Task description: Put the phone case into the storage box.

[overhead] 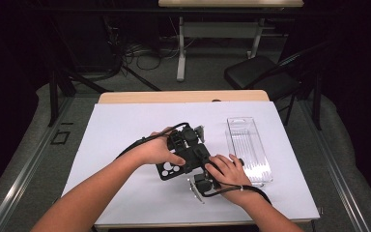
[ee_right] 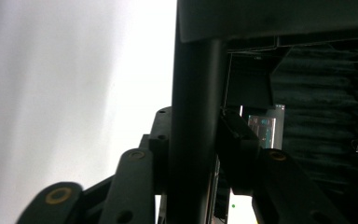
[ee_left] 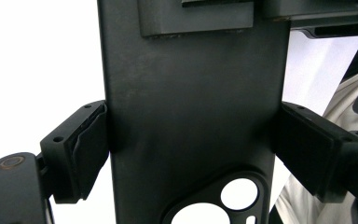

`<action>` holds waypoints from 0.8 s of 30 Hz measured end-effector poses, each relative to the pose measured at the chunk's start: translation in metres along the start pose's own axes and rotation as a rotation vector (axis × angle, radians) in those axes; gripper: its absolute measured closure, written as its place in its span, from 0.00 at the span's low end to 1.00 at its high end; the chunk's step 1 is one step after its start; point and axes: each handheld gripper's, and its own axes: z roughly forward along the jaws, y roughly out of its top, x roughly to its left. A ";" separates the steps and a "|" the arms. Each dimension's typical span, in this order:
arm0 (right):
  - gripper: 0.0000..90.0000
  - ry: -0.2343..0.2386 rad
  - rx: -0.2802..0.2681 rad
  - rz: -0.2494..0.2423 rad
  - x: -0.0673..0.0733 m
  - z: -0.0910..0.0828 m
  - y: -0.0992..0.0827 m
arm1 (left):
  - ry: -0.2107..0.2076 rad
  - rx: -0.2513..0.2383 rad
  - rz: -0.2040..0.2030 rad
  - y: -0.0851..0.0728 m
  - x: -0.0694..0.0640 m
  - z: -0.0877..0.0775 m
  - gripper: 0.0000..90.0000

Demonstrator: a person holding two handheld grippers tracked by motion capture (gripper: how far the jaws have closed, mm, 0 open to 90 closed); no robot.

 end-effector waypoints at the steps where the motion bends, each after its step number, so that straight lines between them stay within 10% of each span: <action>1: 0.79 0.000 0.003 -0.002 0.000 0.000 0.000 | -0.001 -0.001 0.000 0.000 0.000 0.000 0.16; 24: 0.93 -0.085 -0.004 0.014 0.004 0.001 -0.002 | -0.028 -0.015 -0.024 -0.002 0.004 -0.002 0.16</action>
